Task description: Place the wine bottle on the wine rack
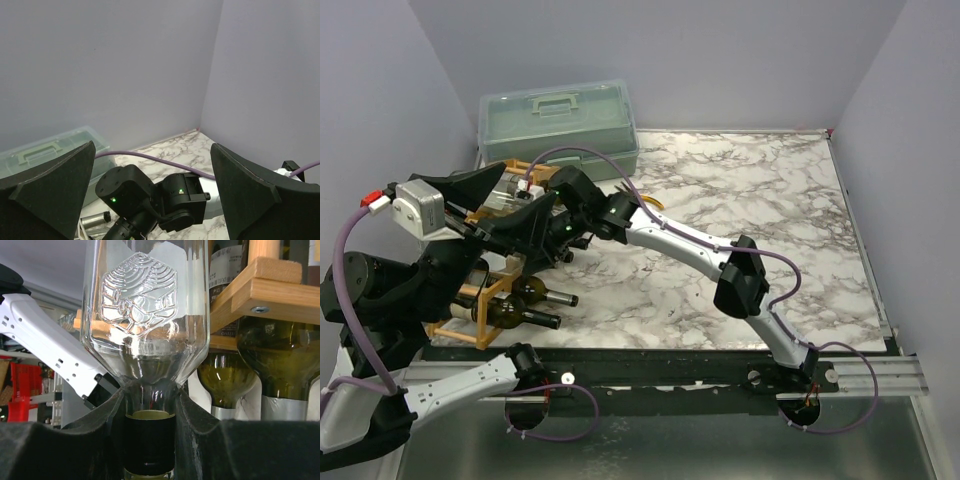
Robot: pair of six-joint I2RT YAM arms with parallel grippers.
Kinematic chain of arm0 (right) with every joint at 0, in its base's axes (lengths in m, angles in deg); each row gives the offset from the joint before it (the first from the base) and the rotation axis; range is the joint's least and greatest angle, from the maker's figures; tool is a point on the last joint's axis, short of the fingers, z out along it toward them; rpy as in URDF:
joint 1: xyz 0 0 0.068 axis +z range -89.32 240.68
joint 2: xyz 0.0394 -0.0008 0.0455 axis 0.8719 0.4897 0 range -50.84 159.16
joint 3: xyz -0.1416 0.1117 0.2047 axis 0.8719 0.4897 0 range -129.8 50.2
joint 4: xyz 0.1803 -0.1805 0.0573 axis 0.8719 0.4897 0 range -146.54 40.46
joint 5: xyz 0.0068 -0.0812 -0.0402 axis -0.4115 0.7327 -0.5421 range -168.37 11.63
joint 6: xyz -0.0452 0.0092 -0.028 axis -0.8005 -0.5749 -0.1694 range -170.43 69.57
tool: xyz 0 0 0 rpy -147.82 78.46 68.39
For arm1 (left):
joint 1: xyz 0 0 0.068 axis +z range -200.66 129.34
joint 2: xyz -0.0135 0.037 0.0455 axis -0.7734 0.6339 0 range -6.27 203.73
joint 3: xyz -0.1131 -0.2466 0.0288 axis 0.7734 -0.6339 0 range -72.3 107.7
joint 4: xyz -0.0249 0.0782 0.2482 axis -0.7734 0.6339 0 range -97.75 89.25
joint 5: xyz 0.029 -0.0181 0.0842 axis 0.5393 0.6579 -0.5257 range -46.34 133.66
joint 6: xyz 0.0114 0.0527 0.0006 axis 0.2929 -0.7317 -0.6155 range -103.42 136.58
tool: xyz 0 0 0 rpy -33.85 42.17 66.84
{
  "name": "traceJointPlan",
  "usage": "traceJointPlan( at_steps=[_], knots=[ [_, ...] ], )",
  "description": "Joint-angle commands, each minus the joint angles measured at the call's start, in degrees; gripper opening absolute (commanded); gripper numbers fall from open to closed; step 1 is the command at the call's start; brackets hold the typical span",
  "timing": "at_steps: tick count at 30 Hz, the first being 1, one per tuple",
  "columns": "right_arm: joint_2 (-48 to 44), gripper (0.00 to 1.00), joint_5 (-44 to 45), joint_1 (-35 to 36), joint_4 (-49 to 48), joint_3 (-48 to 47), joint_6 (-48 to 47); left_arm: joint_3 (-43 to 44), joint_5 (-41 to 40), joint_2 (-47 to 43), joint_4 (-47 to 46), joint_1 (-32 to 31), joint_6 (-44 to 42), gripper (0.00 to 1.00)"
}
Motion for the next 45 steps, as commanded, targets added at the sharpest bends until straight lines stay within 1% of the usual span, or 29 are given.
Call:
traceJointPlan(
  at_steps=[1, 7, 17, 21, 23, 25, 30, 34, 40, 45],
  knots=[
    [-0.85, 0.00, -6.18, 0.34, -6.38, -3.33, -0.15, -0.37, -1.89, -1.34, 0.77, -0.04, 0.26, 0.99],
    [-1.15, 0.01, -6.90, 0.36, -8.68, -0.90, 1.62, -0.74, -2.31, -1.73, 1.04, -0.04, 0.22, 0.99],
    [-0.43, 0.14, -8.47, 0.34, -9.73, 0.74, 3.58, -0.15, -2.64, -2.41, 1.54, -0.04, 1.08, 0.99],
    [-0.62, 0.24, -8.06, 0.34, -10.51, 1.89, 4.00, -0.23, -2.77, -2.37, 1.49, -0.04, 1.30, 0.99],
    [-0.54, 0.25, -7.17, 0.34, -10.41, 2.09, 4.17, -0.27, -2.81, -2.33, 1.53, -0.02, 1.36, 0.99],
    [-0.52, 0.29, -5.51, 0.40, -9.97, 2.00, 4.32, -0.30, -2.84, -2.37, 1.56, -0.04, 1.38, 0.99],
    [-1.59, 0.49, -1.95, 0.35, -9.02, 2.89, 3.61, -0.21, -3.46, -2.57, 1.58, -0.04, 1.82, 0.99],
    [-3.33, 0.59, 1.02, 0.38, -9.27, 4.73, 2.87, -0.29, -4.07, -2.65, 1.65, -0.04, 1.73, 0.99],
    [-6.70, 0.67, 3.99, 0.35, -9.12, 7.48, 1.34, -0.05, -4.88, -2.62, 1.59, -0.04, 2.02, 0.99],
    [-13.01, 0.72, 9.42, 0.27, -9.13, 13.22, -0.50, 0.36, -4.98, -2.54, 1.59, -0.04, 2.37, 0.99]
  ],
)
